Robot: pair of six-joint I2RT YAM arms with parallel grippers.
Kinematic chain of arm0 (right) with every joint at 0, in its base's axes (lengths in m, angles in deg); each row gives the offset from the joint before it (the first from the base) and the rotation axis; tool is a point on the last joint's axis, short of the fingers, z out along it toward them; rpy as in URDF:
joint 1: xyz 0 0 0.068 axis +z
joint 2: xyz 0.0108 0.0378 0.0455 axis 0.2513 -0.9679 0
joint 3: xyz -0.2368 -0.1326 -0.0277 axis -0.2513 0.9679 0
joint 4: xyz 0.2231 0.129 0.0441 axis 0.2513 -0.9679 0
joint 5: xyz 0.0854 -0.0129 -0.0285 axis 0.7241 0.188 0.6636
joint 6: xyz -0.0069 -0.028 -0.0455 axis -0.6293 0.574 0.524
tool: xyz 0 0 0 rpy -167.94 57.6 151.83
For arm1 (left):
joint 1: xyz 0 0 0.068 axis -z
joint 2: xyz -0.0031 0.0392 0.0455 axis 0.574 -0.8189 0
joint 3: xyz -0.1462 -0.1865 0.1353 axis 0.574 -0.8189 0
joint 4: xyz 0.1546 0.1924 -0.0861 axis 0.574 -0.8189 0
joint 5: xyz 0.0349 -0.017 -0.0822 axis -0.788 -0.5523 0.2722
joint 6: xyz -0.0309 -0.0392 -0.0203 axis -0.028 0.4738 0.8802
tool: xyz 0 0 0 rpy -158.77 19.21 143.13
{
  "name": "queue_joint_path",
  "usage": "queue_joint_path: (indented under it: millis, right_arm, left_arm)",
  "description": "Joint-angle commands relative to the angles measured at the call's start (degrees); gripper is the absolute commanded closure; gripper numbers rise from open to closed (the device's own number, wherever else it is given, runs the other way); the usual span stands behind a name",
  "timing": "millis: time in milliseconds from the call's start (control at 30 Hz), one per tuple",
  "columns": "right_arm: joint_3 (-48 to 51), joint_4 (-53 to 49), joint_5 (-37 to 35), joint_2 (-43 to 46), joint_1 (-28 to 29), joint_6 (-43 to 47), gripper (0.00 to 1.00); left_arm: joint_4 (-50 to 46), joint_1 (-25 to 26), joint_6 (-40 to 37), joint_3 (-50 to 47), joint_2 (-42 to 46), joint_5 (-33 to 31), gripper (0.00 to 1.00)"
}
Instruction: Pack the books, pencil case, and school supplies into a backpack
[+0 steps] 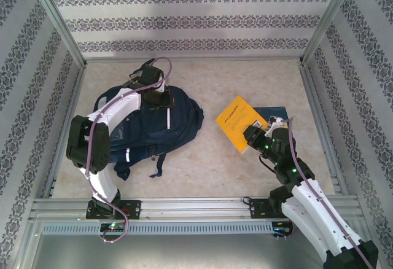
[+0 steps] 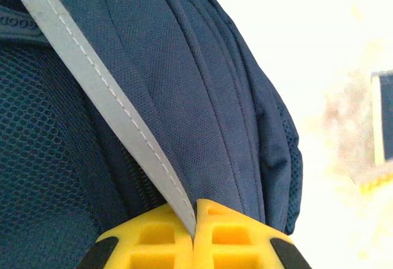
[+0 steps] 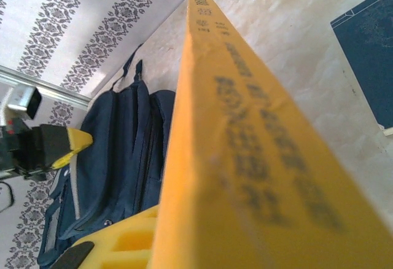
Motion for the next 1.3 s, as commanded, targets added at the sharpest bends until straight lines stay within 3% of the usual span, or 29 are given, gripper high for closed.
queue_joint_path:
  millis: [0,133,367,700,867,1067,1267]
  right_arm:
    - [-5.05,1.90,3.61,-1.09,-1.32,3.17,1.00]
    - [-8.94,-1.11,8.21,-3.32,-3.12,4.87,1.00]
    - [-14.80,-7.61,13.51,-1.98,-3.83,10.11,1.00]
    - [-13.75,8.62,32.25,-8.86,0.22,-5.04,1.00]
    - [-13.28,15.21,32.34,-14.82,4.26,-10.60,1.00]
    - [-12.00,24.34,27.31,-22.83,8.57,-14.38,1.00]
    - [-13.83,24.78,20.35,-32.61,12.01,-12.78,1.00]
  left_arm:
    - [-5.26,4.26,-4.29,5.57,6.02,3.51,1.00]
    - [-7.13,6.96,-4.98,7.77,10.42,3.51,1.00]
    - [-8.50,6.41,-7.18,7.42,18.96,4.01,1.00]
    - [-5.76,6.14,-8.67,9.19,22.00,13.12,1.00]
    - [-5.15,6.19,-8.89,10.27,21.60,14.76,1.00]
    - [-3.89,6.22,-8.28,9.86,21.75,16.59,1.00]
    - [-2.29,6.20,-7.23,9.08,22.51,17.92,1.00]
